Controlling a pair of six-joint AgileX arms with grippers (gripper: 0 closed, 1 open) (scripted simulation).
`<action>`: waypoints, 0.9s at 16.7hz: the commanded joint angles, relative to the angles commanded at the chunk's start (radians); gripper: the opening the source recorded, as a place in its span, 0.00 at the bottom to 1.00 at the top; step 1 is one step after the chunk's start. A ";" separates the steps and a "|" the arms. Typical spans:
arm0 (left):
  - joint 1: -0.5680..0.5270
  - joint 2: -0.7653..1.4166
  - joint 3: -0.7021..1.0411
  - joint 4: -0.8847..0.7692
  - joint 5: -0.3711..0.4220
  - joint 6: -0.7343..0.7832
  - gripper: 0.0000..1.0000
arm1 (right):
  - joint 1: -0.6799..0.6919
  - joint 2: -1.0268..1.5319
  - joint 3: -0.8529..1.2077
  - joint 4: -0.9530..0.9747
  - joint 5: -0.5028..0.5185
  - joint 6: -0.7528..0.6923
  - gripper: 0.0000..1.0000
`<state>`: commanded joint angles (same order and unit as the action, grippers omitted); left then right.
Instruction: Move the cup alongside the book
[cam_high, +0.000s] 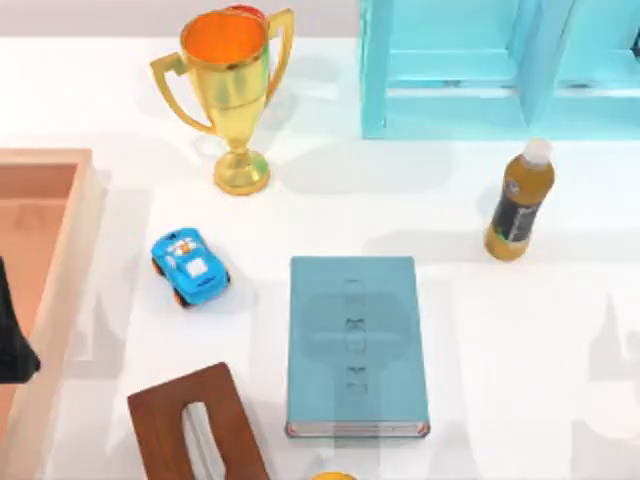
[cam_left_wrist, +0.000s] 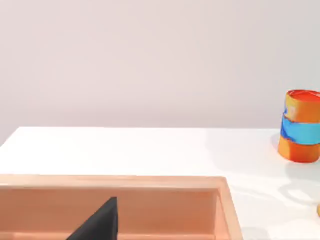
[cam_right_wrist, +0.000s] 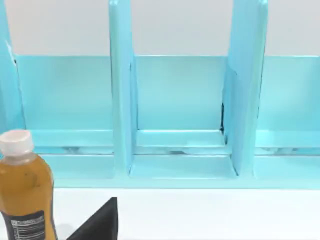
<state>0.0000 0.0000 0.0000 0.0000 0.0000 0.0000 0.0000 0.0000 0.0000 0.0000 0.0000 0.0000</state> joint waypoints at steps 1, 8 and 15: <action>0.000 0.000 0.000 0.000 0.000 0.000 1.00 | 0.000 0.000 0.000 0.000 0.000 0.000 1.00; 0.000 0.000 0.000 0.000 0.000 0.000 1.00 | -0.070 0.212 0.201 -0.157 0.002 -0.217 1.00; 0.000 0.000 0.000 0.000 0.000 0.000 1.00 | -0.239 0.822 0.690 -0.561 -0.003 -0.900 1.00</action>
<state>0.0000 0.0000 0.0000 0.0000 0.0000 0.0000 -0.2390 0.8224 0.6895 -0.5613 -0.0031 -0.8996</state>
